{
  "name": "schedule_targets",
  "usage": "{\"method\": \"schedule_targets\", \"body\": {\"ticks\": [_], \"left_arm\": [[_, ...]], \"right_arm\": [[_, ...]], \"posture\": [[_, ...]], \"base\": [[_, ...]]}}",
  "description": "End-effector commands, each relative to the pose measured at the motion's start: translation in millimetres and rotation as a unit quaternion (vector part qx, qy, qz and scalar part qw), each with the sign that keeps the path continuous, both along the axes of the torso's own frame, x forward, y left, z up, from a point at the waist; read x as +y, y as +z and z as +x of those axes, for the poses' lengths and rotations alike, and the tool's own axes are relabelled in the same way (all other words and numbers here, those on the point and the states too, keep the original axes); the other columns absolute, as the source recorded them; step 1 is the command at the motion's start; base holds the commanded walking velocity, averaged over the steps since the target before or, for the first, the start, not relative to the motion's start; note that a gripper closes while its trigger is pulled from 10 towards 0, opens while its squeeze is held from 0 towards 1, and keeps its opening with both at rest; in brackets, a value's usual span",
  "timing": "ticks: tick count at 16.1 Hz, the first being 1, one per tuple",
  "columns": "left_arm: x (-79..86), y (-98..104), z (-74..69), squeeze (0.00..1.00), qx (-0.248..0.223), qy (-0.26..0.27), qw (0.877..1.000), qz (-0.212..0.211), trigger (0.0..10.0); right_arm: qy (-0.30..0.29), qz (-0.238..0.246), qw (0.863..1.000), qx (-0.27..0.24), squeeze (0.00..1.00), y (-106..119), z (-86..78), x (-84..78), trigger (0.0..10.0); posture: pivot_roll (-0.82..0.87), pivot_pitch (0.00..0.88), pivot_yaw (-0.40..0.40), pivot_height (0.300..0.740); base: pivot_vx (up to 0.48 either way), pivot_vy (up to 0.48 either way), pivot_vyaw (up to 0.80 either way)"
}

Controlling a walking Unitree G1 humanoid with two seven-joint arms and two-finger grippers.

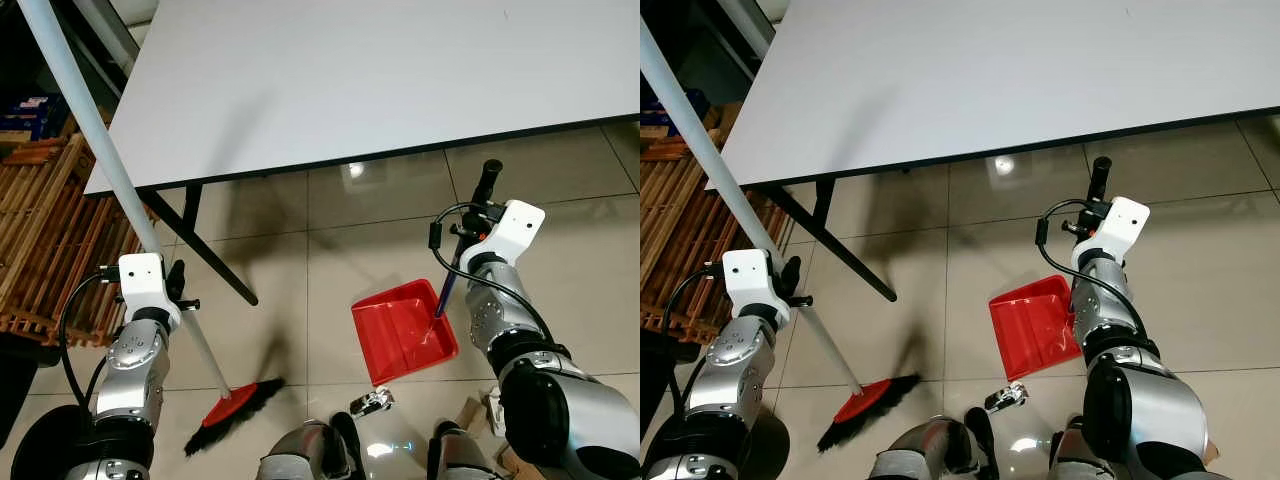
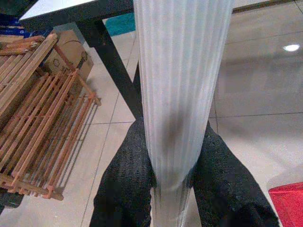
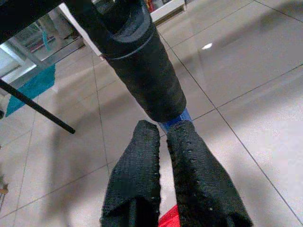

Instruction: Sweep floor

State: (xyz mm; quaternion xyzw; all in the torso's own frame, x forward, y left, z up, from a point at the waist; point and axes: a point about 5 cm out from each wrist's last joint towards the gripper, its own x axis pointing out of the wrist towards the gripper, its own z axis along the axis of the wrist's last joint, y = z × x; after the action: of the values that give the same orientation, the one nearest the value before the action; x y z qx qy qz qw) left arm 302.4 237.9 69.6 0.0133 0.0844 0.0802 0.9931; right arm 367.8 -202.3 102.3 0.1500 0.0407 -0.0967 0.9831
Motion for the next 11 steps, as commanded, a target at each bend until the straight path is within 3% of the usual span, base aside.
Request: {"method": "schedule_targets", "body": {"ticks": [1, 4, 5, 6, 7, 11], "left_arm": [[9.9, 3.1, -3.8, 0.00, -0.007, 0.016, 1.000, 0.009, 10.0], [9.7, 3.1, -3.5, 0.00, -0.008, 0.016, 1.000, 0.009, 10.0], [10.0, 3.2, -3.4, 0.00, -0.008, 0.016, 1.000, 0.009, 10.0], [10.2, 3.1, -3.6, 0.00, -0.008, 0.017, 1.000, 0.009, 10.0], [10.2, 2.9, -4.0, 0.00, -0.008, 0.017, 1.000, 0.008, 10.0], [9.3, 0.5, -6.0, 0.00, -0.009, 0.022, 1.000, 0.002, 10.0]], "right_arm": [[0.012, 0.000, 1.000, 0.016, 0.00, -6.3, -1.3, 6.6, 0.0], [0.012, -0.001, 1.000, 0.017, 0.00, -6.7, -1.6, 6.2, 0.0], [0.014, -0.006, 1.000, 0.019, 0.00, -7.1, -1.7, 6.2, 2.0], [0.010, -0.018, 0.999, 0.030, 0.00, -8.7, -2.3, 5.3, 10.0], [0.011, -0.018, 0.999, 0.030, 0.99, -9.1, -2.5, 5.1, 10.0], [0.020, -0.016, 0.999, 0.022, 1.00, -6.6, -1.7, 3.3, 10.0]], "posture": [[-0.03, 0.208, 0.263, 0.740], [-0.03, 0.206, 0.262, 0.740], [-0.03, 0.205, 0.260, 0.740], [-0.03, 0.202, 0.255, 0.740], [-0.03, 0.202, 0.250, 0.740], [-0.03, 0.195, 0.231, 0.740]], "base": [[0.000, 0.000, 0.00], [0.000, 0.000, 0.00], [0.000, 0.000, 0.00], [0.000, 0.000, 0.00], [0.000, 0.000, 0.00], [0.000, 0.000, 0.00]]}}
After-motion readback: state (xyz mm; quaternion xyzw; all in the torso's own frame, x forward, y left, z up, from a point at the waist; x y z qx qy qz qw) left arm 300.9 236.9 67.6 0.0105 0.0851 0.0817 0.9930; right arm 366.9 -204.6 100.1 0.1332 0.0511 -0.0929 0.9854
